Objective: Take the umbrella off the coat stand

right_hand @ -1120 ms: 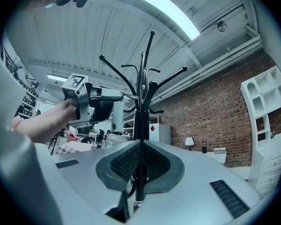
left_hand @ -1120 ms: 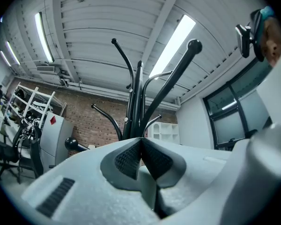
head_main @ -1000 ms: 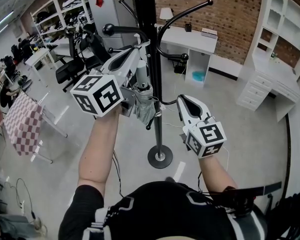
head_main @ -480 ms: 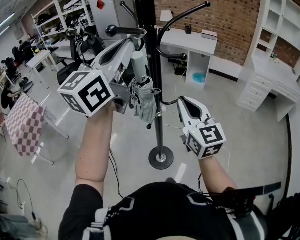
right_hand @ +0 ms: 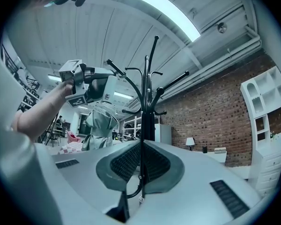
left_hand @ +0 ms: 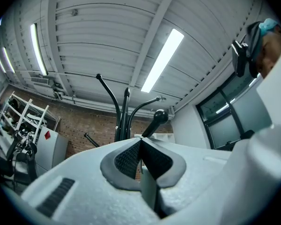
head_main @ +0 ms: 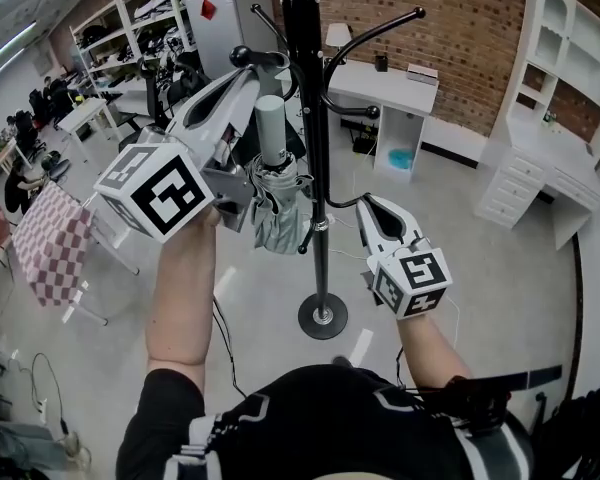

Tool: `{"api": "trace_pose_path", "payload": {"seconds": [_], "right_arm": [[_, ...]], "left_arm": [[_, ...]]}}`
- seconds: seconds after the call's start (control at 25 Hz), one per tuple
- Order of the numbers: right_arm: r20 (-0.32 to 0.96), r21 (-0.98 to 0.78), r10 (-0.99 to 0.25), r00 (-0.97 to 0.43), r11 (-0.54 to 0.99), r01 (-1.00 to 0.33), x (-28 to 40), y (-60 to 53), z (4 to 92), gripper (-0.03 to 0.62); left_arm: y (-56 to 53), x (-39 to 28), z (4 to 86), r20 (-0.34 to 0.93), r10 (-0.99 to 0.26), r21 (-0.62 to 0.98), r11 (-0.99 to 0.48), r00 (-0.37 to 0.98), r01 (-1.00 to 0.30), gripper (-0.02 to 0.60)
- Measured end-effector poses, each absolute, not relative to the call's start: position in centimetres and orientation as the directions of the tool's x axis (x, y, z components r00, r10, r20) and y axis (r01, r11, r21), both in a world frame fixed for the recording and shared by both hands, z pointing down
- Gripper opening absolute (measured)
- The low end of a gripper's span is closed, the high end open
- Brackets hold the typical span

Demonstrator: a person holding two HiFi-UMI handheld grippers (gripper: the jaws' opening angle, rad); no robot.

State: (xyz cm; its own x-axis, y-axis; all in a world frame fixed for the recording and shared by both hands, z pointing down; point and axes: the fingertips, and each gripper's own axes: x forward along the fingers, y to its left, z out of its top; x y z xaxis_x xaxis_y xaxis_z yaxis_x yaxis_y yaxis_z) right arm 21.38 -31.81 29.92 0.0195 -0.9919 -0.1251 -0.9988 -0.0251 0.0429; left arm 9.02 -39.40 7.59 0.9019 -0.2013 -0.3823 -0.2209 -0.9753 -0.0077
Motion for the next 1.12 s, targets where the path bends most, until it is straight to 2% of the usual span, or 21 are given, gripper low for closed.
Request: {"api": "trace_pose_path", "payload": {"seconds": [1.12], "right_arm": [[-0.146,0.06,-0.989,0.009,-0.018,-0.998,15.0,-27.5,29.2,0.008]], "left_arm": [[-33.4,3.1,5.7,-0.404,-0.144,-0.045,-0.983,0.904,-0.176,0.012]]}}
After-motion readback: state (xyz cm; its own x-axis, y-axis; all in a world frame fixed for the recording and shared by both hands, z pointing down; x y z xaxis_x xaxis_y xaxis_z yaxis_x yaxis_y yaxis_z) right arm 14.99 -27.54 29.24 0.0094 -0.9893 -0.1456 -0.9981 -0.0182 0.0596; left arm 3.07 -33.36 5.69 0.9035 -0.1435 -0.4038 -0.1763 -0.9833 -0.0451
